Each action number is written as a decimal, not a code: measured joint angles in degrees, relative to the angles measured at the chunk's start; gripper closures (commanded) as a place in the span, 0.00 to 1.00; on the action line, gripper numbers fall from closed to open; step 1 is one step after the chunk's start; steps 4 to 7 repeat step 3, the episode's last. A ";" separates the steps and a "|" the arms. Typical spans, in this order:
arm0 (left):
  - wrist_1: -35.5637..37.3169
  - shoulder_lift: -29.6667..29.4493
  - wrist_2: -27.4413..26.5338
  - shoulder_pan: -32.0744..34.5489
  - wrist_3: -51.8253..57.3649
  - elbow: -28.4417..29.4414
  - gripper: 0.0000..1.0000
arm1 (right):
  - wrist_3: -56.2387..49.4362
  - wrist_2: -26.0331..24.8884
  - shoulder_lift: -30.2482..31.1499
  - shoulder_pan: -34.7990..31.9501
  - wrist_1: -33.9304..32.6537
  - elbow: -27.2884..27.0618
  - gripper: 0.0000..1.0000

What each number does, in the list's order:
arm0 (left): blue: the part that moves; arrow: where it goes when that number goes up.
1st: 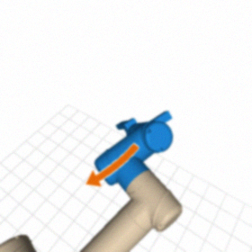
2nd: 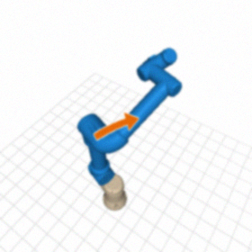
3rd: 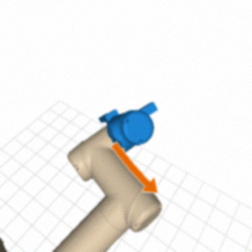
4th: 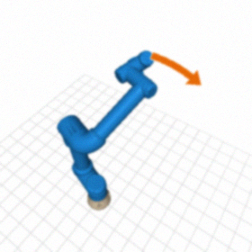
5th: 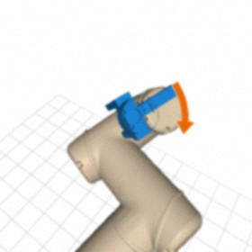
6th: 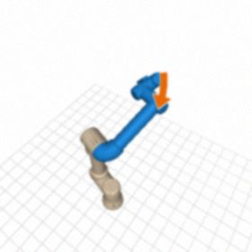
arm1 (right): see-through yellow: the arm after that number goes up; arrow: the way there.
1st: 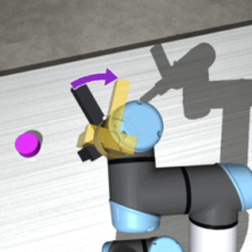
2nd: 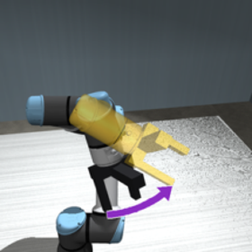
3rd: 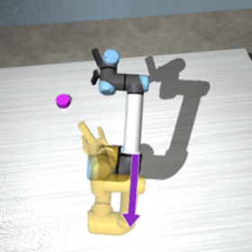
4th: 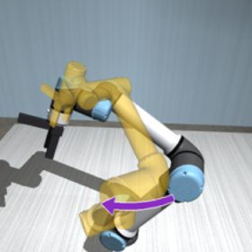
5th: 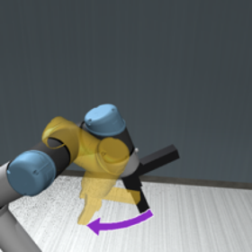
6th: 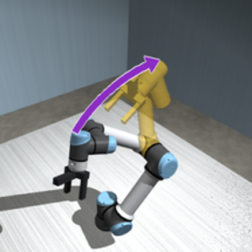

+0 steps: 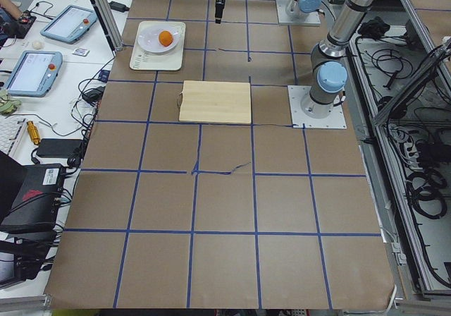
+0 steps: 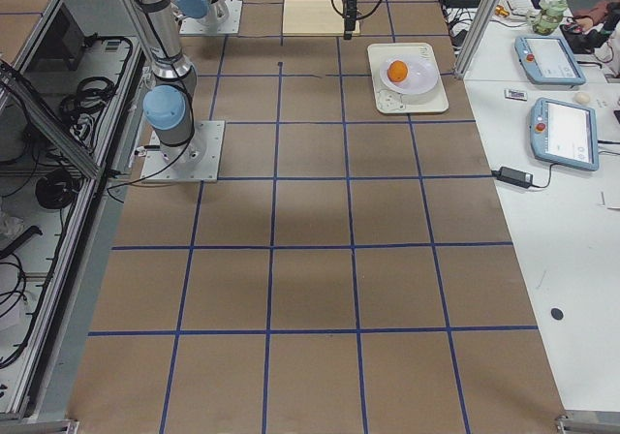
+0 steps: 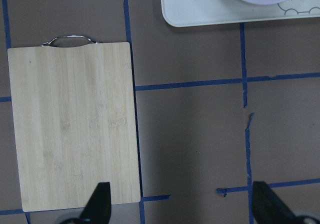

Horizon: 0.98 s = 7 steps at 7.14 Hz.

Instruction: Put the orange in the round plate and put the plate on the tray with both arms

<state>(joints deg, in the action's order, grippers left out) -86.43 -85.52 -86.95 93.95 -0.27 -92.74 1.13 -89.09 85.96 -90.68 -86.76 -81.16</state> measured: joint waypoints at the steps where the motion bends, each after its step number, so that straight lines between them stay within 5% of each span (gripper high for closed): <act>1: -0.30 0.02 -0.69 -0.04 0.22 0.21 0.00 | -0.80 -0.17 0.69 -0.12 -3.70 -2.00 0.00; 7: -0.35 0.06 -1.36 -0.25 0.69 0.37 0.00 | -2.76 -0.31 1.03 -0.01 -7.29 -3.51 0.00</act>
